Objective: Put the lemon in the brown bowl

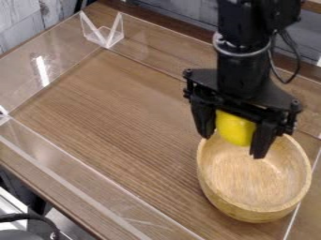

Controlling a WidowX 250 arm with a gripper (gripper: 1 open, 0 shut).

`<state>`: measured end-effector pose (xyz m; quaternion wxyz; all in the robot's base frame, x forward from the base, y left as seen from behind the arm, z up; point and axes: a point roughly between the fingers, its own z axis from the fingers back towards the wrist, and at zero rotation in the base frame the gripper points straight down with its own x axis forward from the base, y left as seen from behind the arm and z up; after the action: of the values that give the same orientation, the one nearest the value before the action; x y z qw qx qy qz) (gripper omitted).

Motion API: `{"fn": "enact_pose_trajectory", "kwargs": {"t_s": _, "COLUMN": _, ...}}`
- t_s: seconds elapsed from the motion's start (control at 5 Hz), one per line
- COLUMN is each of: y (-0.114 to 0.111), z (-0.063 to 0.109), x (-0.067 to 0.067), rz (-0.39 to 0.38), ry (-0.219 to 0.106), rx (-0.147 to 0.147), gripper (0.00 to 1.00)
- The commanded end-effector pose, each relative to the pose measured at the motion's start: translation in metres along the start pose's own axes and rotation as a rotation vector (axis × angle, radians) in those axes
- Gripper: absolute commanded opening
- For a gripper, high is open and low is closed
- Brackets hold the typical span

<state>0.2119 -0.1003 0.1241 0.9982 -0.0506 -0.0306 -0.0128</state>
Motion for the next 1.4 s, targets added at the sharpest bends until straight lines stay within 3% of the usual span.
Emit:
{"fn": "enact_pose_trajectory", "kwargs": {"t_s": 0.0, "y": -0.006, "z": 0.007, "x": 0.003, "rz": -0.013, "ry": -0.06, "rx": -0.017, "gripper": 0.0}}
{"fn": "enact_pose_trajectory", "kwargs": {"t_s": 0.2, "y": -0.009, "z": 0.003, "x": 0.002, "rz": -0.017, "ry": -0.067, "rx": -0.018, "gripper": 0.0}}
{"fn": "enact_pose_trajectory", "kwargs": {"t_s": 0.4, "y": -0.012, "z": -0.002, "x": 0.001, "rz": -0.021, "ry": -0.066, "rx": -0.02, "gripper": 1.0}}
{"fn": "enact_pose_trajectory", "kwargs": {"t_s": 1.2, "y": -0.023, "z": -0.013, "x": -0.012, "rz": -0.031, "ry": -0.039, "rx": -0.025, "gripper": 1.0}}
